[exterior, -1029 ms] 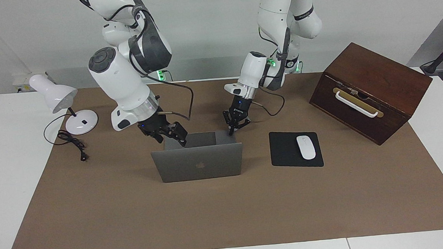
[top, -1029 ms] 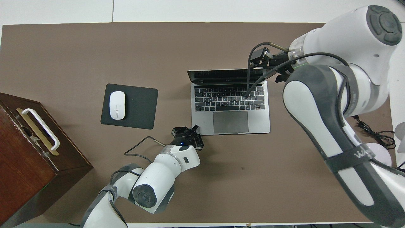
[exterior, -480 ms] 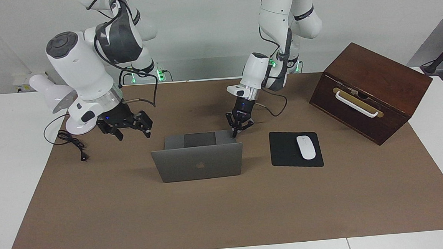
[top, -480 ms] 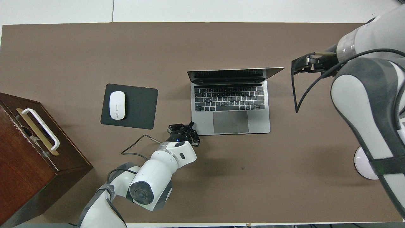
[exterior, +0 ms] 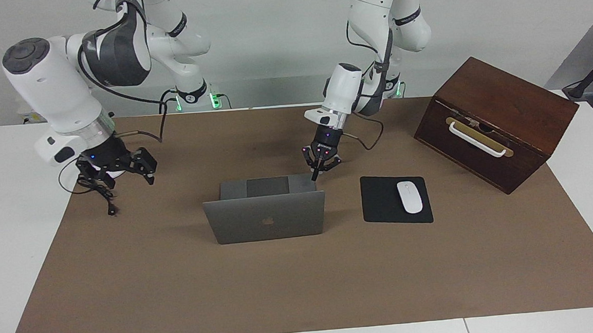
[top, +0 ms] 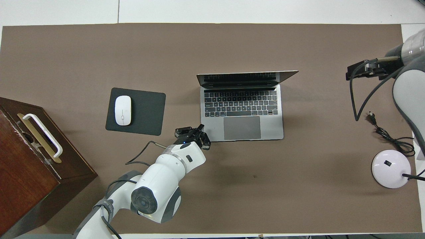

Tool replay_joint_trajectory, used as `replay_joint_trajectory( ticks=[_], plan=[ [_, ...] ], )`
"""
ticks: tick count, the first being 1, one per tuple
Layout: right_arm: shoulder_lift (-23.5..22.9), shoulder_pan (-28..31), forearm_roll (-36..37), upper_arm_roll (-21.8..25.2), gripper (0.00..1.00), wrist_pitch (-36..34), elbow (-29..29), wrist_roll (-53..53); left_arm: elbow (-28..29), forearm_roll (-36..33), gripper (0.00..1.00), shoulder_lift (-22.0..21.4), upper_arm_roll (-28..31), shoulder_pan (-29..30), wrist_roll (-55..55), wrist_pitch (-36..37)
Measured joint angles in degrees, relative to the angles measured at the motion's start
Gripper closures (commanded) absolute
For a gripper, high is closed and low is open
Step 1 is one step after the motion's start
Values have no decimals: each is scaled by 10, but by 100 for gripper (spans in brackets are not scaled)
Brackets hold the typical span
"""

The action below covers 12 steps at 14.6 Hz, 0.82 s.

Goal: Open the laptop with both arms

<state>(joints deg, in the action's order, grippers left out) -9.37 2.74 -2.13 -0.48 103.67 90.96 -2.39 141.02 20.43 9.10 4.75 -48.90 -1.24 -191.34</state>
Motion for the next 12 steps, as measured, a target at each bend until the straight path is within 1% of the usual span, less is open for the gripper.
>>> replay_joint_trajectory(
  ticks=[3,7,9,12],
  plan=[
    [9,12,19,0,0,-5,0,-8,-1,2,100,-56,10,12,0,75],
    [24,24,21,0,0,-31,1,-4,-7,2,100,-99,13,41,0,153],
    [28,26,21,0,0,-35,6,1,-22,2,100,-115,13,61,0,204],
    [30,29,21,0,0,-36,14,4,-64,0,100,-143,14,101,-7,312]
  ],
)
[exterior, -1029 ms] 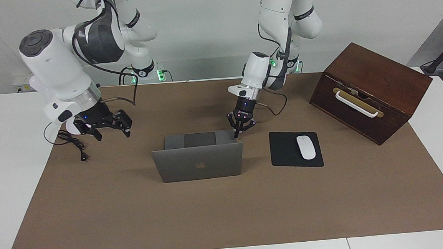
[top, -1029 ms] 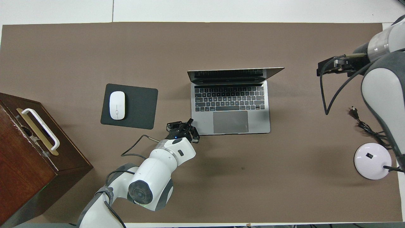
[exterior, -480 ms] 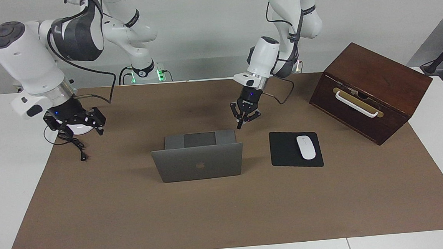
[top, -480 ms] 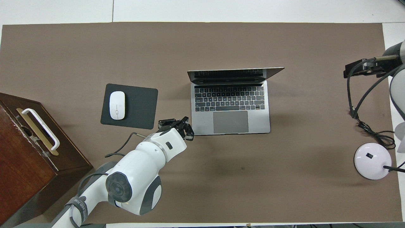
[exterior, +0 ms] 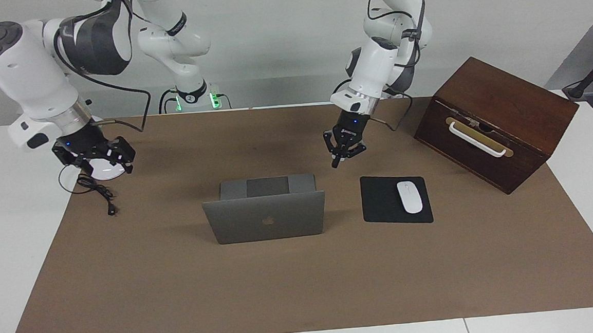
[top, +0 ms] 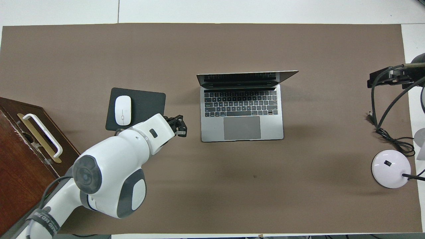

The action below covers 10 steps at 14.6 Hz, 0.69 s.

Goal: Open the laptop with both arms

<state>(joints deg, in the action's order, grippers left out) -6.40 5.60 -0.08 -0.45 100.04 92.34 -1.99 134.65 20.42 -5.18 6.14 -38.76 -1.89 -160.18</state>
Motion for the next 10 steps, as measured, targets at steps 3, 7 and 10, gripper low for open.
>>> replay_joint_trajectory(
  ticks=[3,7,10],
  plan=[
    [3,-3,0,-1,0,0,9,5,-50,-27,100,-29,1,51,-6,118],
    [12,-73,-5,76,0,-13,11,7,-103,-87,100,-61,1,105,-9,255],
    [19,-83,-8,90,0,-15,11,7,-164,-126,100,-69,1,140,-16,366]
  ],
)
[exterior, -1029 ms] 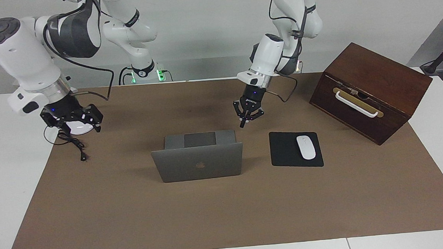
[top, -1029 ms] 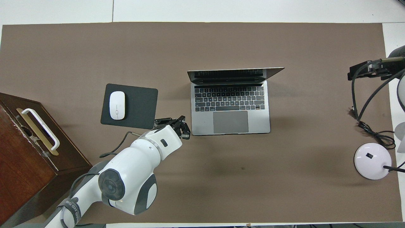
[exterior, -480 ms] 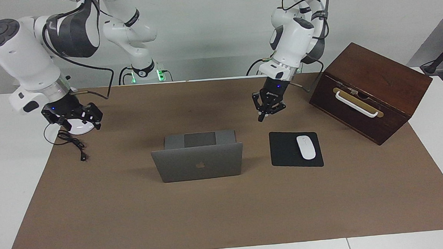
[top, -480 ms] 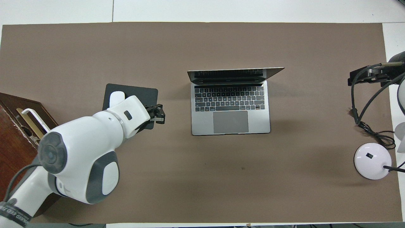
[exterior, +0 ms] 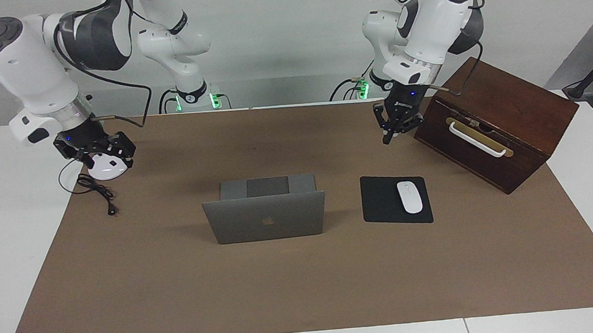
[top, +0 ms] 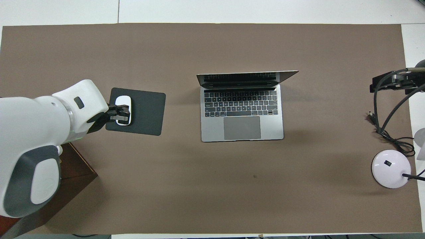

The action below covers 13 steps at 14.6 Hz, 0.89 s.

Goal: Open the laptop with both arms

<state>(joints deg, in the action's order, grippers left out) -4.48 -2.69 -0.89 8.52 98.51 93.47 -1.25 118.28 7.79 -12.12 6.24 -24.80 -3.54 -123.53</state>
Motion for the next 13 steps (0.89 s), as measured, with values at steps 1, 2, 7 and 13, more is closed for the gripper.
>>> replay_joint_trajectory(
  ticks=[1,2,7,13],
  plan=[
    [1,0,0,0,0,0,0,0,-18,-9,100,0,0,11,-6,30],
    [1,0,0,0,0,0,0,0,-33,-14,100,0,0,24,-17,56],
    [1,-1,0,0,0,0,0,0,-95,-30,100,0,1,113,-95,166],
    [1,-2,0,0,0,0,1,0,-104,-31,43,0,2,198,-105,189]
  ],
)
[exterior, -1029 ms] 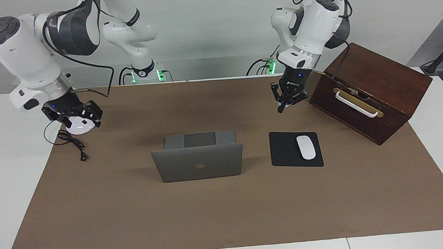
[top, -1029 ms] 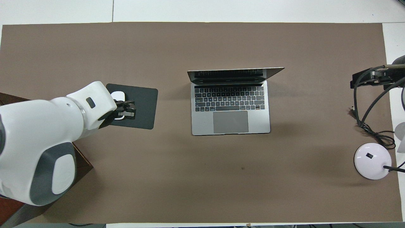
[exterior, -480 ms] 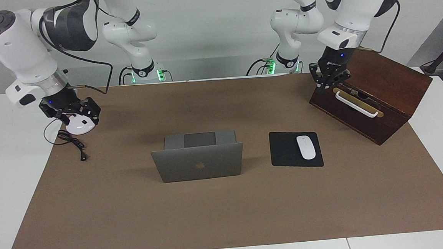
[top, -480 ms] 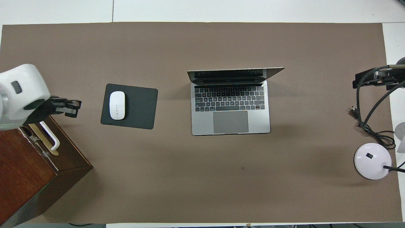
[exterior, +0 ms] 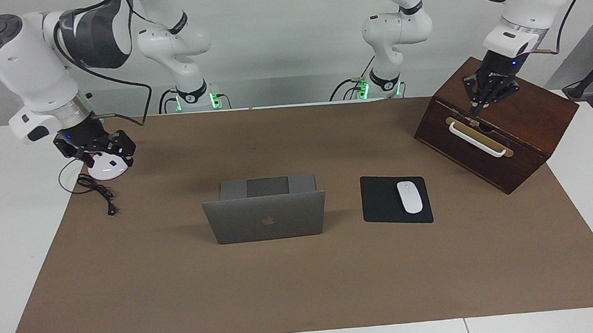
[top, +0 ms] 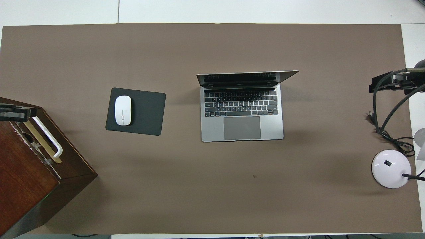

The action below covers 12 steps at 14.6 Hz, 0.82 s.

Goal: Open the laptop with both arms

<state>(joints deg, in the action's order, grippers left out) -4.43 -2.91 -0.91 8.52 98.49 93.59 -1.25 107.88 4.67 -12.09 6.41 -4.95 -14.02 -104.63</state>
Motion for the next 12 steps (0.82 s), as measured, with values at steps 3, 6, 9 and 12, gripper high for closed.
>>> replay_joint_trajectory(
  ticks=[3,6,9,12],
  plan=[
    [0,0,0,0,0,0,0,0,-6,0,0,1,0,13,0,8],
    [0,0,0,0,0,0,1,0,-21,-1,0,6,0,26,0,12],
    [0,0,0,0,0,0,1,0,-51,-1,0,26,0,28,1,20],
    [0,0,0,0,0,0,1,0,-97,-1,0,63,0,30,1,36]
  ],
)
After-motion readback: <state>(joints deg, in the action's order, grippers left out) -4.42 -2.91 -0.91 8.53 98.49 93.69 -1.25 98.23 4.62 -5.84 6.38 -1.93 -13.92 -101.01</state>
